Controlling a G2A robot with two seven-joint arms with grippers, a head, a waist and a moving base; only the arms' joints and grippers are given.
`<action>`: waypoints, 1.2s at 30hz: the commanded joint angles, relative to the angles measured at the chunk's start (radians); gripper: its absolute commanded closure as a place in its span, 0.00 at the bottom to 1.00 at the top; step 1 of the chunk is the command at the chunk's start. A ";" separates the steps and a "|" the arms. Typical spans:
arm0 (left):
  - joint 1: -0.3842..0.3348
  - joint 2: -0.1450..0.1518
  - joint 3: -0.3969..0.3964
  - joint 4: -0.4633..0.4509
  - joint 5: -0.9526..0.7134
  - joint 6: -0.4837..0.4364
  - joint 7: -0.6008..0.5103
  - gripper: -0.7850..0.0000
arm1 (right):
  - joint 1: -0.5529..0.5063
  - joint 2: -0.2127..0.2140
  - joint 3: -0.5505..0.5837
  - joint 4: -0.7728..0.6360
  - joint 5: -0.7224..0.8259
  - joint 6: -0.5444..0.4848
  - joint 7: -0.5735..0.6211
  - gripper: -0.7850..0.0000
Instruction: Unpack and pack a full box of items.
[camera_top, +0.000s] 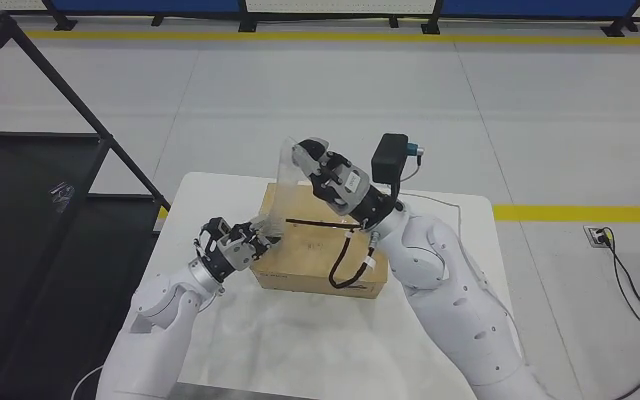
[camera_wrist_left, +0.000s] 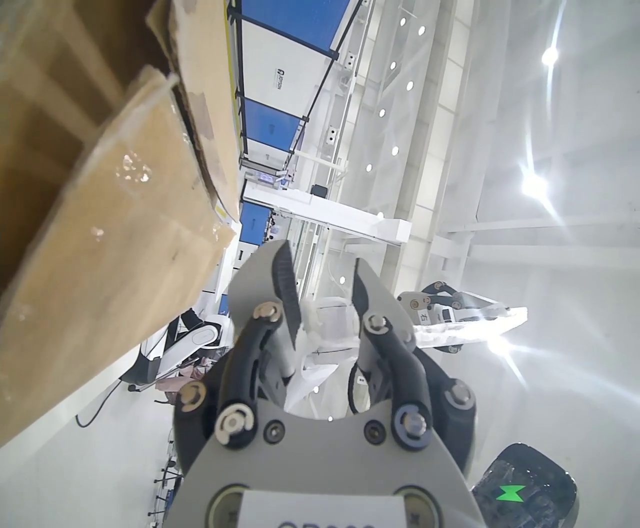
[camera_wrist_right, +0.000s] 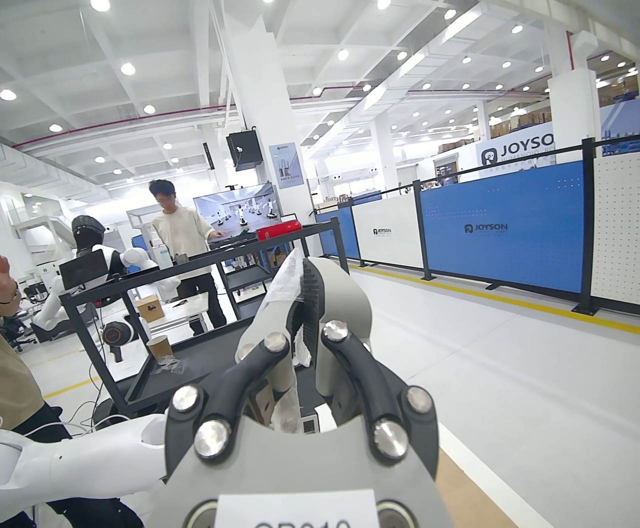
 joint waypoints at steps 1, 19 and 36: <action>0.004 0.001 -0.002 -0.001 -0.002 -0.001 0.000 0.00 | 0.001 -0.001 0.001 -0.002 -0.003 0.007 0.001 1.00; 0.033 0.004 0.014 -0.026 -0.095 0.028 -0.077 0.00 | 0.021 -0.013 -0.007 0.013 -0.038 0.057 -0.012 1.00; 0.035 -0.005 0.047 -0.016 -0.221 0.044 -0.081 0.00 | 0.025 -0.025 -0.014 0.030 -0.076 0.101 -0.029 1.00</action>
